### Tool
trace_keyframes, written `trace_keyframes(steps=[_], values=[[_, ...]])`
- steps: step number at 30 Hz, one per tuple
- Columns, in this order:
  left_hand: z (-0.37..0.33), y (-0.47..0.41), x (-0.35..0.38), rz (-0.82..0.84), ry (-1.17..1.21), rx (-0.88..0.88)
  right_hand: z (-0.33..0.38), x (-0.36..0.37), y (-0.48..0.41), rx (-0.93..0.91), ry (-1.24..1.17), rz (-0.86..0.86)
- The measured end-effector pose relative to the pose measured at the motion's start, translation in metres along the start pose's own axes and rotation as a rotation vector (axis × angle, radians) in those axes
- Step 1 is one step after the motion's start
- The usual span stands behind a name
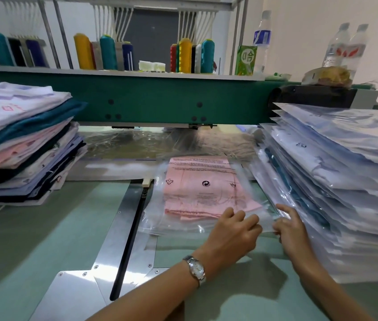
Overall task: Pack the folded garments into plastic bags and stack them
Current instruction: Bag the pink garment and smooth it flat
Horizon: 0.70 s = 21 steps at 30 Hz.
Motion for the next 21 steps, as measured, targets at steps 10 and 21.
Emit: trace_keyframes(steps=[10, 21], values=[[0.078, 0.06, -0.042, 0.017, -0.089, 0.064, -0.015, 0.004, -0.005, -0.003, 0.026, 0.032], [0.142, 0.109, -0.082, 0.047, -0.214, 0.085, -0.02, 0.007, -0.008, 0.01, 0.015, 0.028]])
Point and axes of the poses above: each hand's wrist, its own y-axis away from the middle knuckle, its own x-axis out of the palm, z = x × y, the point moved 4 cm from there along -y, towards the middle knuckle, and after that the axes turned 7 degrees about -x, right-handed, at the moved point
